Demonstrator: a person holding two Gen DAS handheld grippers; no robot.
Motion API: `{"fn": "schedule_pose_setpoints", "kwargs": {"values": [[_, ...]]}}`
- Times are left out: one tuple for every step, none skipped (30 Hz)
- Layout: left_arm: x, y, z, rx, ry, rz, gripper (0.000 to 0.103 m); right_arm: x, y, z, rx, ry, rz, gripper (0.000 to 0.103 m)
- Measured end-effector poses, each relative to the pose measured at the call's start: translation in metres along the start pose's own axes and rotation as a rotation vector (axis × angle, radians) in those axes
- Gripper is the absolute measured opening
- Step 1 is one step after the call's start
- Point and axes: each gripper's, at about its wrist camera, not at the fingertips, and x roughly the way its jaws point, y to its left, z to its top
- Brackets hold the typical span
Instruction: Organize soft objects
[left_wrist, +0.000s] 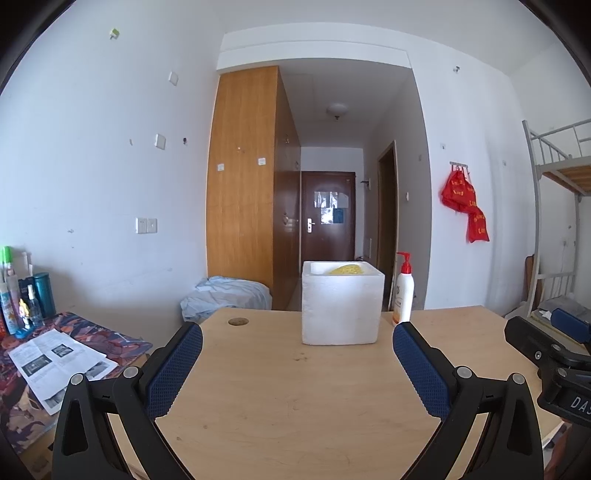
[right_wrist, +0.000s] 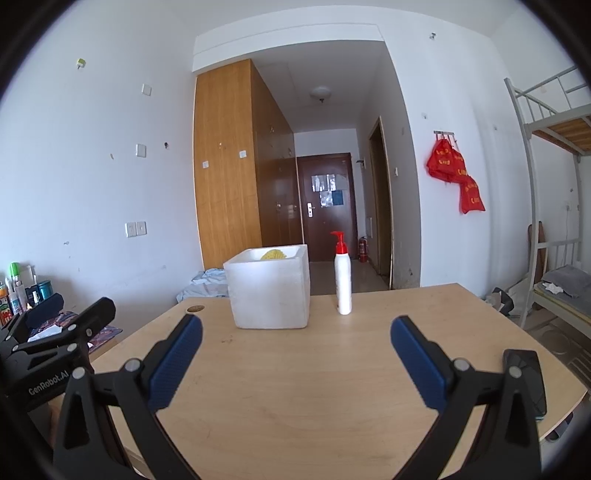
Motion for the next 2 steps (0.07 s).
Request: {"fn": "schedule_pose_setpoints", "kwargs": {"values": [[0.0009, -0.0016, 0.0002, 0.003, 0.001, 0.0, 0.103, 0.0005, 0.0, -0.0001, 0.0, 0.003, 0.001, 0.103], [0.001, -0.0015, 0.0002, 0.005, 0.003, -0.006, 0.103, 0.0008, 0.0, -0.0002, 0.0, 0.005, 0.001, 0.103]]}}
